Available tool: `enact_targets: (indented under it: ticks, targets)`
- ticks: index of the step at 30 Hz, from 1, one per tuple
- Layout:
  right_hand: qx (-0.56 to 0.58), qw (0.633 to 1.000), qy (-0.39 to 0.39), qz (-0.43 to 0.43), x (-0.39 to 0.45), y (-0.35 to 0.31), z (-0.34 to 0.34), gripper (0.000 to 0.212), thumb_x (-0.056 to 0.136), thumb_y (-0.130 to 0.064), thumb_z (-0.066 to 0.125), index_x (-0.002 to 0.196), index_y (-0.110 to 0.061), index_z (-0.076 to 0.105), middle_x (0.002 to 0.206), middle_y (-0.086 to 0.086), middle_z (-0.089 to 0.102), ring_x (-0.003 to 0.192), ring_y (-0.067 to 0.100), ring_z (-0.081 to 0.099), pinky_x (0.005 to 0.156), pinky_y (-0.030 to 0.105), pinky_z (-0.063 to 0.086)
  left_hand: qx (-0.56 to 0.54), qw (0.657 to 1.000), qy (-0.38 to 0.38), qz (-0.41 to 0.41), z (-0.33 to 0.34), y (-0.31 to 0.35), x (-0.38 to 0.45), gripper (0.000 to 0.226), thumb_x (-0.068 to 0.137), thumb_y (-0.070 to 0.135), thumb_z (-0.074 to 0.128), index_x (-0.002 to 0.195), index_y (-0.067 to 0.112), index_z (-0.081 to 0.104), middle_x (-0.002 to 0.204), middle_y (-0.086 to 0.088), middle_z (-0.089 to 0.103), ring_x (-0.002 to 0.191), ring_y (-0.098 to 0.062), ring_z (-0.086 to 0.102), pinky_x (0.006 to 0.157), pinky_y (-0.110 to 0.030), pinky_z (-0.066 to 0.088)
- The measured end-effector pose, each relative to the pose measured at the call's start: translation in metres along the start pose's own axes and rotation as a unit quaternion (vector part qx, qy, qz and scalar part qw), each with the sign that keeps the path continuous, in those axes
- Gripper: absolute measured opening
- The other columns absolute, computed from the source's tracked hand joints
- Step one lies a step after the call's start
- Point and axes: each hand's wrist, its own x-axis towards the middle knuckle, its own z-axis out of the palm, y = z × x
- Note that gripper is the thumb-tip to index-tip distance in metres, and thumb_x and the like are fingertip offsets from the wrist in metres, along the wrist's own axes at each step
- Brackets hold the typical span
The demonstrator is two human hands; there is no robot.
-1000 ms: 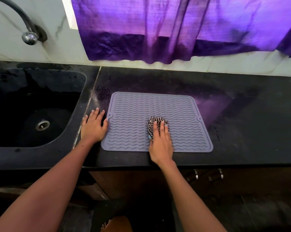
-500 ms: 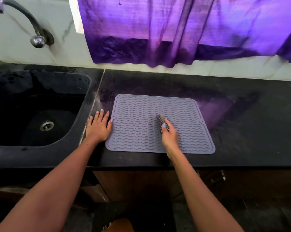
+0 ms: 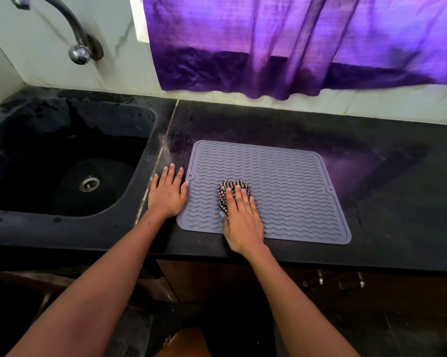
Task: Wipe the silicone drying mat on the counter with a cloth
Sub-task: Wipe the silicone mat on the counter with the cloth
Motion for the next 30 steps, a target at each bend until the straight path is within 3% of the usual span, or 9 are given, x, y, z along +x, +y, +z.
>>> enact_targets:
  ticks: [4, 5, 7, 9, 12, 15, 18, 25, 30]
  targets:
    - [0.121, 0.992, -0.033, 0.024, 0.006, -0.001, -0.008, 0.055, 0.099, -0.025, 0.036, 0.15, -0.02, 0.014, 0.159, 0.002, 0.005, 0.147, 0.015, 0.0, 0.118, 0.031, -0.006, 0.006, 1.0, -0.004, 0.003, -0.002, 0.001, -0.001, 0.054, 0.099, 0.038, 0.017, 0.149, 0.017, 0.011, 0.158, -0.006, 0.002, 0.146, -0.019, -0.001, 0.117, -0.04, -0.003]
    - [0.234, 0.969, -0.033, 0.072, 0.011, -0.002, -0.017, 0.049, 0.1, -0.023, 0.035, 0.148, -0.02, 0.024, 0.158, 0.001, 0.016, 0.146, 0.017, 0.011, 0.12, 0.033, 0.004, 0.006, 1.0, -0.01, 0.006, -0.002, 0.0, -0.001, 0.054, 0.099, 0.038, 0.017, 0.149, 0.017, 0.01, 0.158, -0.006, 0.002, 0.146, -0.019, -0.001, 0.117, -0.04, -0.002]
    - [0.466, 0.865, 0.001, 0.186, 0.022, -0.006, -0.036, 0.04, 0.1, -0.02, 0.036, 0.14, -0.02, 0.041, 0.145, 0.002, 0.042, 0.132, 0.02, 0.039, 0.107, 0.031, 0.034, 0.012, 0.999, -0.025, 0.017, -0.005, -0.002, 0.002, 0.054, 0.1, 0.039, 0.016, 0.149, 0.017, 0.009, 0.158, -0.006, 0.001, 0.146, -0.02, 0.0, 0.117, -0.04, -0.001]
    - [0.521, 0.818, 0.063, 0.235, 0.032, -0.014, -0.044, 0.038, 0.1, -0.02, 0.037, 0.138, -0.019, 0.045, 0.139, 0.002, 0.049, 0.125, 0.019, 0.047, 0.099, 0.027, 0.038, 0.027, 0.998, -0.038, 0.035, -0.011, -0.008, 0.004, 0.055, 0.1, 0.04, 0.017, 0.149, 0.018, 0.01, 0.158, -0.005, 0.003, 0.145, -0.02, 0.003, 0.117, -0.04, 0.003]
    - [0.366, 0.914, 0.068, 0.159, 0.029, -0.04, -0.034, 0.046, 0.1, -0.022, 0.037, 0.146, -0.02, 0.029, 0.153, -0.003, 0.028, 0.142, 0.017, 0.025, 0.117, 0.03, 0.018, 0.036, 0.997, -0.03, 0.062, -0.012, -0.019, 0.003, 0.057, 0.098, 0.044, 0.011, 0.149, 0.02, 0.012, 0.158, -0.003, 0.005, 0.145, -0.018, 0.004, 0.116, -0.038, 0.006]
    - [0.112, 0.993, 0.017, 0.044, 0.014, -0.057, 0.003, 0.056, 0.101, -0.027, 0.029, 0.15, -0.018, 0.004, 0.159, 0.003, -0.003, 0.147, 0.017, -0.005, 0.115, 0.029, -0.009, 0.024, 0.997, -0.01, 0.075, -0.007, -0.021, -0.003, 0.071, 0.086, 0.05, -0.002, 0.149, 0.02, 0.013, 0.158, -0.002, 0.005, 0.146, -0.017, 0.003, 0.117, -0.036, 0.003]
    - [0.019, 0.999, 0.022, 0.019, 0.01, -0.058, 0.018, 0.059, 0.101, -0.031, 0.027, 0.151, -0.018, -0.002, 0.158, 0.01, -0.01, 0.146, 0.021, -0.011, 0.115, 0.032, -0.012, 0.017, 0.997, -0.006, 0.071, -0.004, -0.021, -0.002, 0.084, 0.076, 0.053, -0.013, 0.149, 0.02, 0.013, 0.158, -0.003, 0.005, 0.146, -0.017, 0.002, 0.117, -0.036, 0.001]
    - [0.024, 0.999, 0.009, 0.023, 0.014, -0.057, 0.019, 0.055, 0.1, -0.032, 0.023, 0.151, -0.02, 0.005, 0.159, 0.006, -0.002, 0.147, 0.017, -0.006, 0.116, 0.029, -0.011, 0.012, 0.997, -0.001, 0.072, -0.003, -0.022, -0.003, 0.085, 0.075, 0.053, -0.013, 0.149, 0.02, 0.013, 0.158, -0.003, 0.006, 0.146, -0.017, 0.001, 0.117, -0.036, 0.0]
    - [0.284, 0.944, 0.091, 0.143, 0.026, -0.07, 0.008, 0.048, 0.1, -0.019, 0.036, 0.146, -0.016, 0.029, 0.154, 0.001, 0.029, 0.144, 0.015, 0.021, 0.119, 0.029, 0.014, 0.004, 0.997, 0.005, 0.075, -0.003, -0.023, -0.003, 0.084, 0.075, 0.052, -0.014, 0.149, 0.021, 0.014, 0.158, -0.003, 0.006, 0.146, -0.016, 0.002, 0.116, -0.034, -0.001]
